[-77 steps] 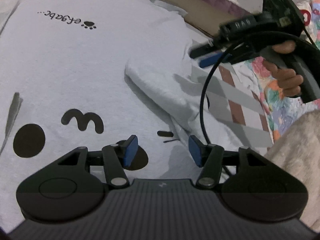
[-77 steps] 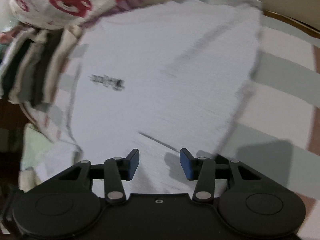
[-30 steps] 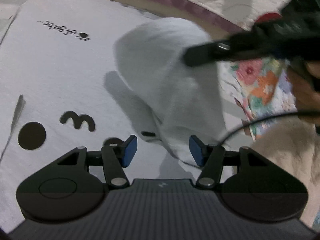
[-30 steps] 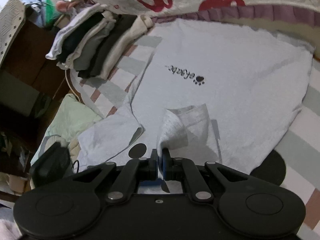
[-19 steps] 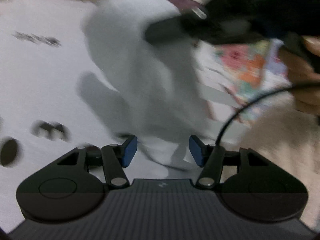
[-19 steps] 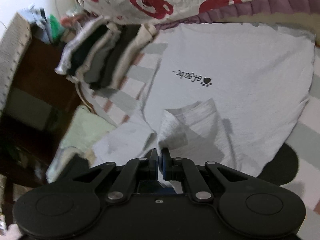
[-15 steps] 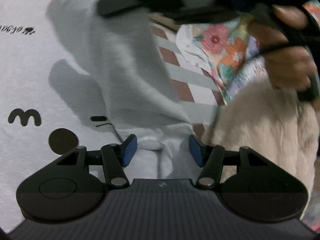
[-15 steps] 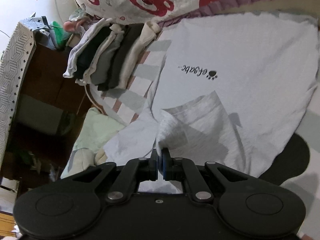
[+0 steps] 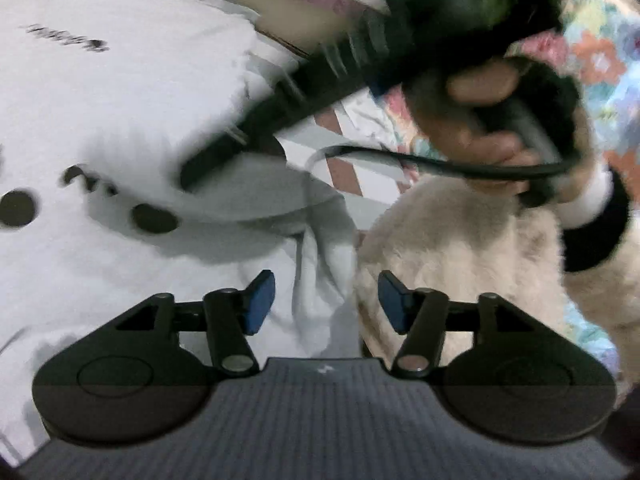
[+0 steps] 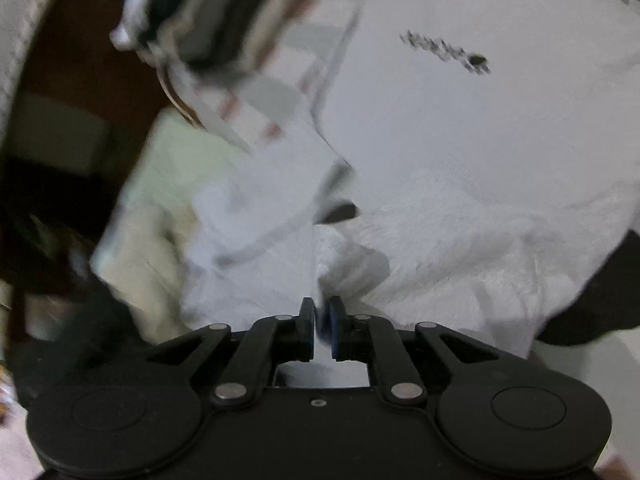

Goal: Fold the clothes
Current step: 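Fold the held hem up over the shirt with the right gripper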

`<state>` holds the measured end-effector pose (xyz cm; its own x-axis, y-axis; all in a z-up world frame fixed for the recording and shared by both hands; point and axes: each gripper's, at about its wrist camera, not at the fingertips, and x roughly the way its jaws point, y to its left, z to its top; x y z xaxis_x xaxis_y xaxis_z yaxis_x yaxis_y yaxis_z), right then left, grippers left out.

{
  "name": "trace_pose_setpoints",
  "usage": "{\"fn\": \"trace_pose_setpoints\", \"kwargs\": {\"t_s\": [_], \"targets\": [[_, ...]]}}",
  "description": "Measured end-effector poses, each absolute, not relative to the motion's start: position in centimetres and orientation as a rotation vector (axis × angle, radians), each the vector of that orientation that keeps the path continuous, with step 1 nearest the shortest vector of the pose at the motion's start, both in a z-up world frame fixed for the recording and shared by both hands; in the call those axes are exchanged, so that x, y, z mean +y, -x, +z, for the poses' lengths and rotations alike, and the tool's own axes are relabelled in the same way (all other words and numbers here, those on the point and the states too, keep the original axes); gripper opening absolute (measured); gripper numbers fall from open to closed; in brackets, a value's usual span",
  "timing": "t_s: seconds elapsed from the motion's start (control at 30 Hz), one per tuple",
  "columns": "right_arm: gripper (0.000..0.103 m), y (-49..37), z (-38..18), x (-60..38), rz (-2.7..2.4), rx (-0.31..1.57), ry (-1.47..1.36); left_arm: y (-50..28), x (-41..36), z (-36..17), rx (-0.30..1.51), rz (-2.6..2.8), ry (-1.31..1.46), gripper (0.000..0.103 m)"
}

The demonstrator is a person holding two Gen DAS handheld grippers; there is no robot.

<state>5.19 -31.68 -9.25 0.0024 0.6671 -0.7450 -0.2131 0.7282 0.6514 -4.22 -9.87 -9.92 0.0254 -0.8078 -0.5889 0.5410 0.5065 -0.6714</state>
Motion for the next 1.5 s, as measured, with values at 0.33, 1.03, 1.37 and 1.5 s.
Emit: {"fn": "trace_pose_setpoints", "kwargs": {"t_s": [0.33,1.03,1.37,1.5], "targets": [[0.045,-4.9,-7.0,-36.8,0.607,1.411,-0.19,0.3,-4.0,-8.9,1.029,-0.786,0.236,0.064],[0.01,6.7,-5.2,-31.9,0.566,1.289,0.43,-2.1,-12.7,-14.5,1.107,-1.183,-0.091,0.062],[0.01,8.8,-4.7,-31.6,0.554,1.237,0.453,-2.8,-8.2,-14.1,1.124,-0.908,-0.079,0.017],[0.01,8.4,-4.6,-32.1,0.554,1.246,0.408,-4.3,-4.3,-11.1,1.041,-0.673,-0.091,0.045]]}}
